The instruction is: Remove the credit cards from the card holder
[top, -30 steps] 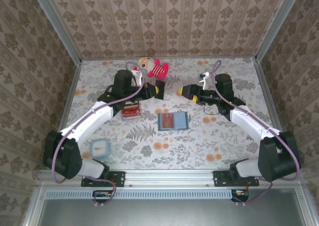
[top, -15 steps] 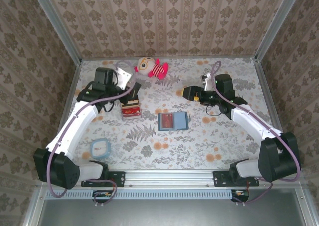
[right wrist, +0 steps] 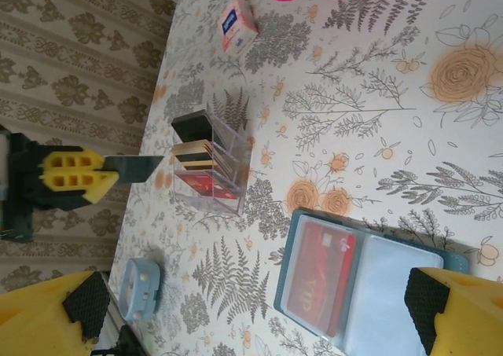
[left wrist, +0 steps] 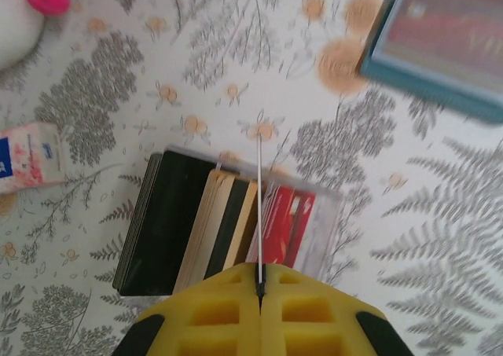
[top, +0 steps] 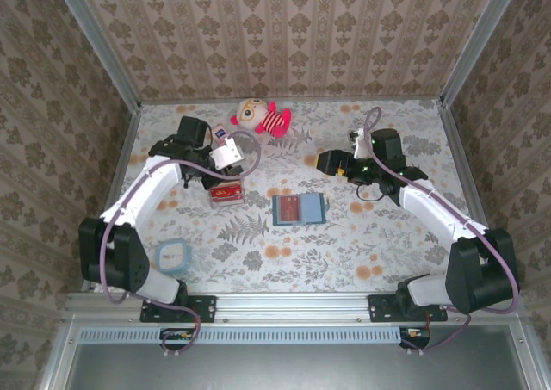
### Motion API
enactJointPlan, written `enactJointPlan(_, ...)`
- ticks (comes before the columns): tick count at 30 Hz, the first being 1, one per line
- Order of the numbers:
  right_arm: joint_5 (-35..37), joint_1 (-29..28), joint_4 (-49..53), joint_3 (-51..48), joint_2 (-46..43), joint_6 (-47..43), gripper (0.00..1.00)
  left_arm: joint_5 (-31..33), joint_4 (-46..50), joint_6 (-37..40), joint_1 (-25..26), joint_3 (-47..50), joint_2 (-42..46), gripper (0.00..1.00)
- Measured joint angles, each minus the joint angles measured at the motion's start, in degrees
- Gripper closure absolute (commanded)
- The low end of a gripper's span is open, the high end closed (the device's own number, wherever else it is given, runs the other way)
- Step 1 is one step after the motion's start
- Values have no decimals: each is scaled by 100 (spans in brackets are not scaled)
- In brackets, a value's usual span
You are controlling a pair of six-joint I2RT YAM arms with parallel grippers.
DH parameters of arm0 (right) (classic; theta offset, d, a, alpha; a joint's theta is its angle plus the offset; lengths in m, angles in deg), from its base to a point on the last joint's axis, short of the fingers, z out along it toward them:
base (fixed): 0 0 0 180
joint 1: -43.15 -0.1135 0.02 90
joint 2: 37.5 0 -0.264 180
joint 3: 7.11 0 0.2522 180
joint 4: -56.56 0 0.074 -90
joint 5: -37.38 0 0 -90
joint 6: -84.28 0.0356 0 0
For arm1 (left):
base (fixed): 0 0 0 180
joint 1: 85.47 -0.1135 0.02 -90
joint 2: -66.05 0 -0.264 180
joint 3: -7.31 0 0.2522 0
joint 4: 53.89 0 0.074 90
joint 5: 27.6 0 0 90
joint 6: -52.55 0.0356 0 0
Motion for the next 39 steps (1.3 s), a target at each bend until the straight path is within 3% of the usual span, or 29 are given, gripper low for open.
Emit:
enactJointPlan(7,81,0,109,0,-2,2,0,-111,105,1064,-426,-367,-378,100)
enactJointPlan(17,173,0,214,0,-17,7,0,-127,570,1976,-485,-1370,-1443,100)
enactJointPlan(34,229,0,387,0,-164,26,0,-98,837,2267,-562,-1646,-1797,100)
enactJointPlan(39,282,0,398,0,-184,26,0,-72,820,2267,-560,-1648,-1906,94)
